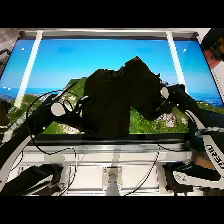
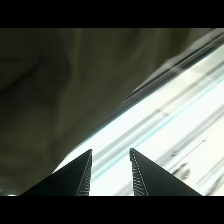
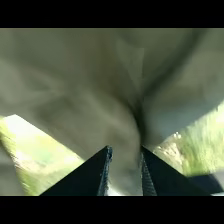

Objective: Fold the clothes and pants, and hang the long-sleeved shirts on hangers.

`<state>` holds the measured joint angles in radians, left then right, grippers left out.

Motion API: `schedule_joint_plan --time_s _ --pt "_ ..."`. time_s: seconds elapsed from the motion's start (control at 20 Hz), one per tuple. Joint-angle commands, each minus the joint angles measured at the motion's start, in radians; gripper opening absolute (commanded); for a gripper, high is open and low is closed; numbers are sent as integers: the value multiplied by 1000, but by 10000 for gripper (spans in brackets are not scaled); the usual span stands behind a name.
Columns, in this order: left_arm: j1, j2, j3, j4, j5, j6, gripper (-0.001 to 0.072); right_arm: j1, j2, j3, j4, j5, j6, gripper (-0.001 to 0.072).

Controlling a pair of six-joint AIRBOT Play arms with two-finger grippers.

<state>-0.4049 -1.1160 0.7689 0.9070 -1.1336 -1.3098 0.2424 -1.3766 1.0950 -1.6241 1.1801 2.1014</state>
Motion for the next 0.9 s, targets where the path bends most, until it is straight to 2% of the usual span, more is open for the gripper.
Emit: schedule_joint_plan --time_s 0.0,0.1,0.15,0.2,0.25,0.3,0.4,0.45,0.6,0.75,0.8,0.85 --pt "-5 2 28 -45 -42 0 301 1 1 130 -32 -53 0 227" --pt "-5 6 70 -45 -54 0 301 2 1 205 -28 -81 0 226" --pt "-3 11 96 -43 -44 1 300 2 1 237 -20 -98 0 153" --pt "6 14 124 -42 -21 1 298 1 1 257 -19 -112 -1 13" --pt "26 15 155 -39 14 13 282 1 2 267 -11 -128 -8 6" --pt "50 14 179 -40 49 36 208 -1 2 266 32 -136 -36 4" --pt "122 14 214 -41 115 74 37 -9 3 235 204 -157 -158 2" --pt "171 14 227 -45 128 89 16 -14 3 202 323 -167 -232 2" --pt "344 14 239 -136 48 161 17 -18 29 47 649 -241 -441 2" --pt "503 14 238 -340 -111 259 17 -19 87 -175 803 -313 -538 2" --pt "544 14 238 -389 -145 275 31 -25 109 -252 843 -337 -563 2" --pt "571 14 238 -417 -158 275 97 -37 130 -332 903 -351 -608 2"
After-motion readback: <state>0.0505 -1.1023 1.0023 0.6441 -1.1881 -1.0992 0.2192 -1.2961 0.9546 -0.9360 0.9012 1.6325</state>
